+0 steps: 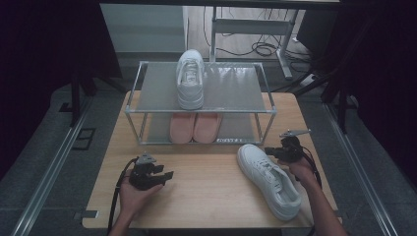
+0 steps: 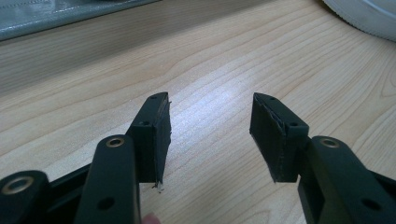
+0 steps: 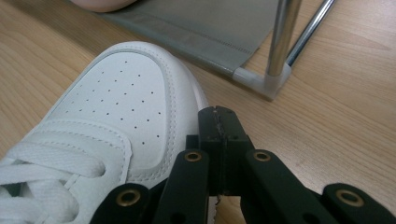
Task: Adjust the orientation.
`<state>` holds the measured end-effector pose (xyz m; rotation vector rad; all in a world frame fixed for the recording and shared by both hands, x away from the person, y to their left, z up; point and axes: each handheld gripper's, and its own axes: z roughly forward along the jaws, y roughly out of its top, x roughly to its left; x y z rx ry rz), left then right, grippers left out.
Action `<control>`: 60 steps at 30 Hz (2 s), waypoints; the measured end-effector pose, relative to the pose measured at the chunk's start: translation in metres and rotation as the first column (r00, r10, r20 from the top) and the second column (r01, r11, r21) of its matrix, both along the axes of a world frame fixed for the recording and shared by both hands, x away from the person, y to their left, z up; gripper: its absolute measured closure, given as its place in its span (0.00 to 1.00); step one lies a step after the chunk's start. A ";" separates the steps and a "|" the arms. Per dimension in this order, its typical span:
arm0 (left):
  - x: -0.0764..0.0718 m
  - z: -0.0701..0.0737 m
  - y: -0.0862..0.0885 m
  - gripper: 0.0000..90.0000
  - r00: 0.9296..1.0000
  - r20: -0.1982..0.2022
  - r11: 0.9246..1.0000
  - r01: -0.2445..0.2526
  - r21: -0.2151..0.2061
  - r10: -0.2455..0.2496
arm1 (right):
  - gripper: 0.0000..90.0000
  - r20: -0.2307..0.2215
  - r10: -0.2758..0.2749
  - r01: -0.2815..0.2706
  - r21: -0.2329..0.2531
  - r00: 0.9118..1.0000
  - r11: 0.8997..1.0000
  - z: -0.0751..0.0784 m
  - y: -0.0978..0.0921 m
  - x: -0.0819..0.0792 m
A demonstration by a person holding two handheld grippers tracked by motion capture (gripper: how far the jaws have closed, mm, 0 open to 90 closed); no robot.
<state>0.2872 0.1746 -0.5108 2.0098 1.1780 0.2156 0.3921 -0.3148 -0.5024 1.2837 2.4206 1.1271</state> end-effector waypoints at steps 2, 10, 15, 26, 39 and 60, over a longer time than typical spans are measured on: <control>0.000 0.000 0.000 0.54 1.000 -0.001 1.000 0.001 0.000 -0.001 | 1.00 -0.007 0.010 -0.010 0.000 1.000 1.000 0.000 0.002 0.001; 0.000 0.001 0.001 0.54 1.000 0.002 1.000 -0.003 -0.003 0.003 | 1.00 -0.003 0.061 -0.061 -0.002 0.998 0.998 0.001 0.014 0.002; 0.000 0.000 0.001 0.54 1.000 0.001 1.000 -0.001 -0.002 0.001 | 1.00 -0.008 0.064 -0.064 0.009 0.998 0.998 0.002 0.015 0.003; 0.000 0.001 0.001 0.54 1.000 0.001 1.000 -0.001 -0.003 0.001 | 1.00 0.016 0.006 -0.006 0.039 1.000 0.999 0.011 -0.004 -0.003; -0.001 0.001 0.000 0.54 1.000 0.001 1.000 -0.002 -0.004 0.002 | 1.00 0.056 -0.048 0.045 0.057 0.997 0.997 0.025 -0.031 -0.029; -0.002 0.002 0.001 0.54 1.000 0.005 1.000 -0.006 -0.009 0.006 | 1.00 0.133 -0.101 0.085 0.119 0.986 0.989 0.040 -0.059 -0.081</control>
